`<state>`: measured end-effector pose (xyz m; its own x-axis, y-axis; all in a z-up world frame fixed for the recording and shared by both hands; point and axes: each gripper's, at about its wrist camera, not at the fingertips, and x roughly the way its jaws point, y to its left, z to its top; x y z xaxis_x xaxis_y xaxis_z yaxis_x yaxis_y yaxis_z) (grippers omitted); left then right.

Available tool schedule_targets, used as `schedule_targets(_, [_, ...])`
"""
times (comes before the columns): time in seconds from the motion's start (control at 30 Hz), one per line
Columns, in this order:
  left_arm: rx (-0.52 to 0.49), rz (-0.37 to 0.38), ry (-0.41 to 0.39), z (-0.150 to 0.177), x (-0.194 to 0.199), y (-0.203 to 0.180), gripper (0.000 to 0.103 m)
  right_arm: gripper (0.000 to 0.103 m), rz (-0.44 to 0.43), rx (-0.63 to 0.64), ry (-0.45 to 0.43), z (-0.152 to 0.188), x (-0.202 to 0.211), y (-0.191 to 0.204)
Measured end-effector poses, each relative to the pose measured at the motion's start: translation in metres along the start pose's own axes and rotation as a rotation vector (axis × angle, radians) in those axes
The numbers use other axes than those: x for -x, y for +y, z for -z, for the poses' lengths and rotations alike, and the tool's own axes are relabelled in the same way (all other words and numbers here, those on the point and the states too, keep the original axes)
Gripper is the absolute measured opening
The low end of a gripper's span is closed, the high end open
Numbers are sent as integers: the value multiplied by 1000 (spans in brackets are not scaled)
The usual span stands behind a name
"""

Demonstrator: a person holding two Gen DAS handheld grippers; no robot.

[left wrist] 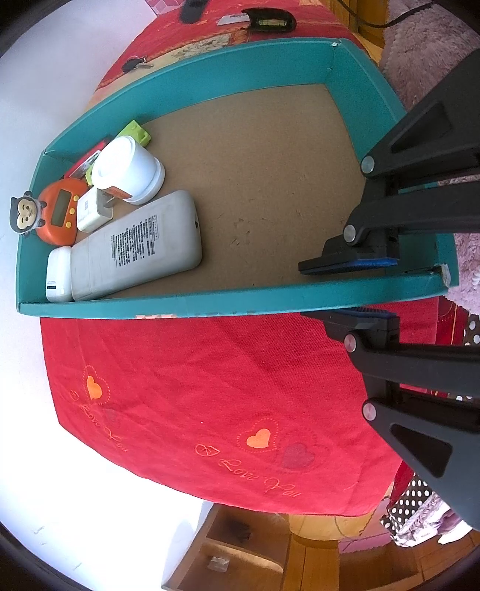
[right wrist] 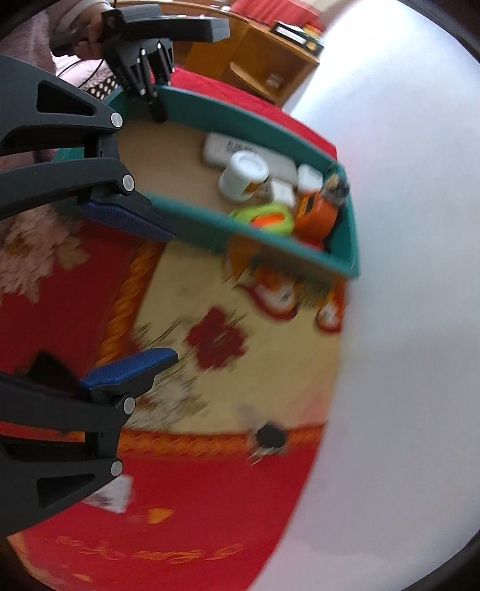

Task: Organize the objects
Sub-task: 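Withdraw the right gripper and reach to the black round object, then grasp the black round object with the right gripper, then carry the black object into the teal box beside the remote and release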

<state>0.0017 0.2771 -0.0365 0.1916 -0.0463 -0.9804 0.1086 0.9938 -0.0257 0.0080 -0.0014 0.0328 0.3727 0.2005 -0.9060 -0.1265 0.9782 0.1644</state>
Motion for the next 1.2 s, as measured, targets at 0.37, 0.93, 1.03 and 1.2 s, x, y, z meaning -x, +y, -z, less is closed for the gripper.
schedule_targets(0.37, [-48, 21, 10, -4, -2, -2, 15, 61, 155, -147, 48, 43, 8, -33])
schedule_targets(0.93, [-108, 69, 3, -5, 0, 6, 15, 61, 219, -393, 151, 80, -12, -60])
schedule_targets(1.03, [-112, 72, 0, -4, 0, 7, 15, 61, 254, -391, 164, 80, -19, -59])
schedule_targets(1.2, [-115, 74, -3, -1, 2, 8, 15, 54, 240, -385, 158, 79, -22, -56])
